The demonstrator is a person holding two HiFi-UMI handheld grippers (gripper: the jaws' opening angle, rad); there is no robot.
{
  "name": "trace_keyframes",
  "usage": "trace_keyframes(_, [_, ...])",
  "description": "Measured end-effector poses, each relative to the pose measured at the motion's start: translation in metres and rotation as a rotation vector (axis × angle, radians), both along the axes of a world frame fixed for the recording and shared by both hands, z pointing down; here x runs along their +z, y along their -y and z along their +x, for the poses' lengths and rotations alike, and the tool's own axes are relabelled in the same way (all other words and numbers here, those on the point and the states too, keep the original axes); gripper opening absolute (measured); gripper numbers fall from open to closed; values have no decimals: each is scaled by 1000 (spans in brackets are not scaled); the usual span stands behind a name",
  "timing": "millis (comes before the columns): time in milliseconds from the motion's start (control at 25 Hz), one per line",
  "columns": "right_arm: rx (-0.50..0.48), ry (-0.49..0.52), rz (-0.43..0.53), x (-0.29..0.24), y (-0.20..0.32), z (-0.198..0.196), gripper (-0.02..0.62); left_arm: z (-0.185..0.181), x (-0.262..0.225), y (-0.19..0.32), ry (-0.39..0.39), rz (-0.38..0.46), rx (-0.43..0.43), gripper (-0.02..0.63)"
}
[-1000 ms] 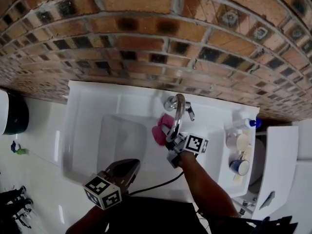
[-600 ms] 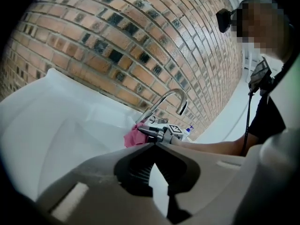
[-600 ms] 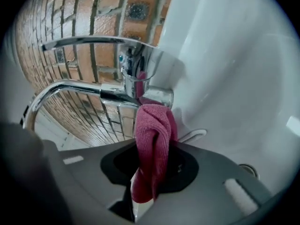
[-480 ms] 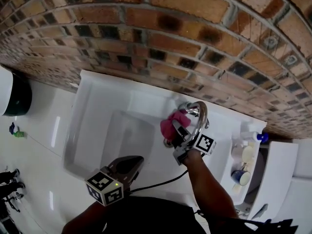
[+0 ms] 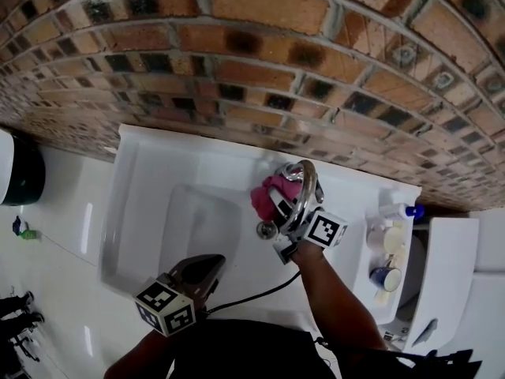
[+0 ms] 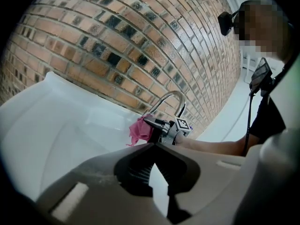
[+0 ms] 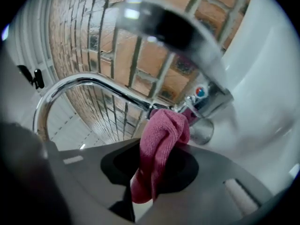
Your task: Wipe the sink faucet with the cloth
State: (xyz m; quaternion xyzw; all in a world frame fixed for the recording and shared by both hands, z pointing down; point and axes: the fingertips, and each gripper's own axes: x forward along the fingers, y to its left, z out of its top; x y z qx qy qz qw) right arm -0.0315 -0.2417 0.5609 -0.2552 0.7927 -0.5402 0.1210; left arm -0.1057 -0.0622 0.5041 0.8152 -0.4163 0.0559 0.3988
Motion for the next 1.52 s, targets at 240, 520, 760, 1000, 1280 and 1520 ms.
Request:
trace_keyframes(240, [-61,-62,252,-46,-6,2,92,6,-7,-12,6,14,13,6])
trace_keyframes(520, [-136,-126,485,-92,-9,4,91,12,-18,-25,2,36,0,6])
trace_keyframes(760, [-173,-161,567,-113,-2,4,91,15,-24,-40,15,44,-13,6])
trace_keyframes(1000, [-232,-187,711,-131,-20,4,86,15,-29,-48,18,50,-38,6])
trace_keyframes(1280, [-390,-323,845,-113,-47,11,86,20,-36,-59,23,65,-48,6])
trace_keyframes(1520, [-442,-374,848,-97,-60,24,86,26,-38,-71,22,70,-63,6])
